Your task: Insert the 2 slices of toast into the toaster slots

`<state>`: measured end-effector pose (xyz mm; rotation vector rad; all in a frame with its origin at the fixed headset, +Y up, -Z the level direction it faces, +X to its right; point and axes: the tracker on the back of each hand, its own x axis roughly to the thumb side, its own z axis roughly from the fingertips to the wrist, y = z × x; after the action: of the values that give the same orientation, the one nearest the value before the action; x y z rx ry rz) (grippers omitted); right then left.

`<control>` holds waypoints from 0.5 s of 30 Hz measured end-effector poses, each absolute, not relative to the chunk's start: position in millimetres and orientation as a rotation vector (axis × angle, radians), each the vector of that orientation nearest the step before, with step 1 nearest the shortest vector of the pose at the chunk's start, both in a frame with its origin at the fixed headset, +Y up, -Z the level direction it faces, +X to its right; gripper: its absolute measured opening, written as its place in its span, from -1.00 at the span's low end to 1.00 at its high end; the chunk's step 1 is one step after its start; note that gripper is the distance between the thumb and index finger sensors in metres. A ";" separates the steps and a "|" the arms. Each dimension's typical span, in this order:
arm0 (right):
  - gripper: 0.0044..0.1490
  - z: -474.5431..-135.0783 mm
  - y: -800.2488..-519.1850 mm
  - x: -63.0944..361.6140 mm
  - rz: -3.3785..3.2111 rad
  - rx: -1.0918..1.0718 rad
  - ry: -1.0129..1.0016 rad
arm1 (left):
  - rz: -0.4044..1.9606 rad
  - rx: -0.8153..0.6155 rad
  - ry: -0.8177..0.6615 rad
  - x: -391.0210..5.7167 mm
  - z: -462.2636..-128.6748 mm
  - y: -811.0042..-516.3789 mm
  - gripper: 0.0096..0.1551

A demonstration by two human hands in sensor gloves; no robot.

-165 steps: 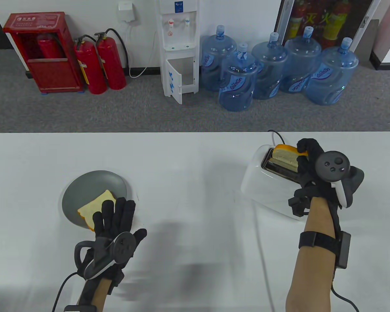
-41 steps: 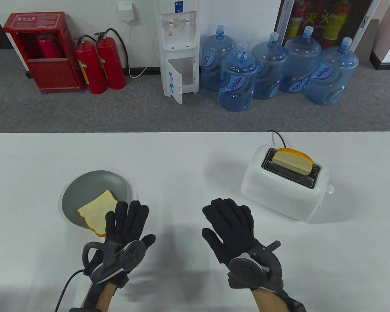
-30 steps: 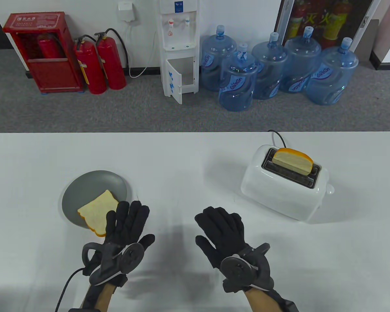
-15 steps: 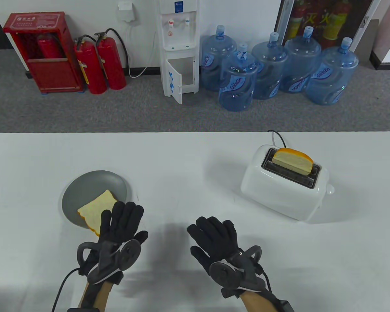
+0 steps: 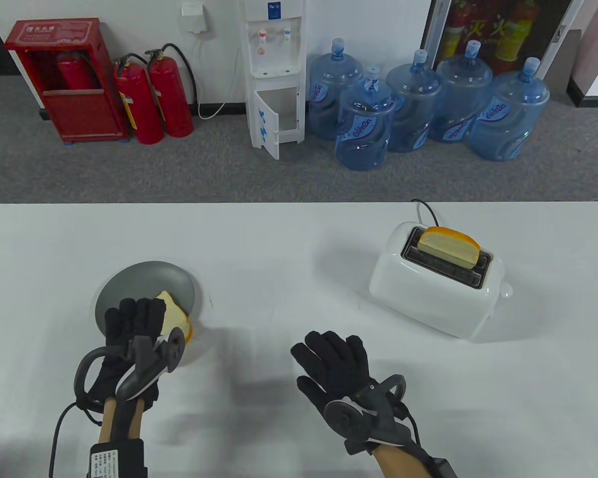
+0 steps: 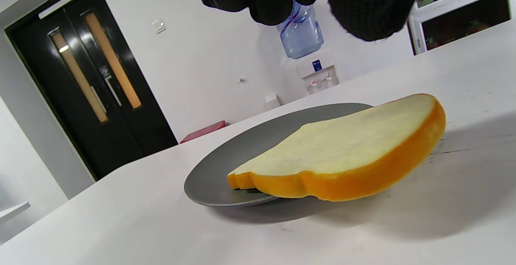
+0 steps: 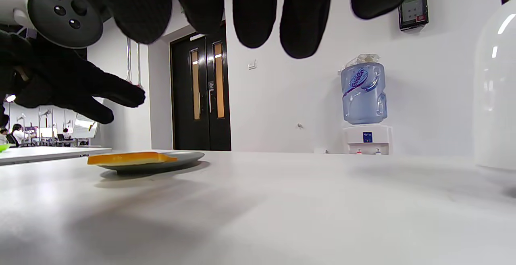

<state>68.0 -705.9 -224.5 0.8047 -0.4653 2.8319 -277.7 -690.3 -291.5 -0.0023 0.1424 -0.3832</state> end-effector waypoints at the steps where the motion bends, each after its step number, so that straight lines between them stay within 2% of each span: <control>1: -0.22 -224.5 -706.2 68.1 2.842 0.807 -0.467 | -0.376 -0.021 0.144 -278.6 -292.4 -689.9 -0.13; 6: -0.21 -221.7 -702.1 70.4 2.807 0.798 -0.466 | -0.411 -0.130 0.158 -277.0 -300.1 -694.6 -0.10; 15: -0.21 -224.8 -707.2 73.0 2.832 0.778 -0.418 | -0.349 -0.306 0.146 -275.5 -309.8 -724.1 0.00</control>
<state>73.0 -707.2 -224.8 0.7781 -0.4178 2.8319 -275.5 -724.1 -309.8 -0.3056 0.1462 -0.3491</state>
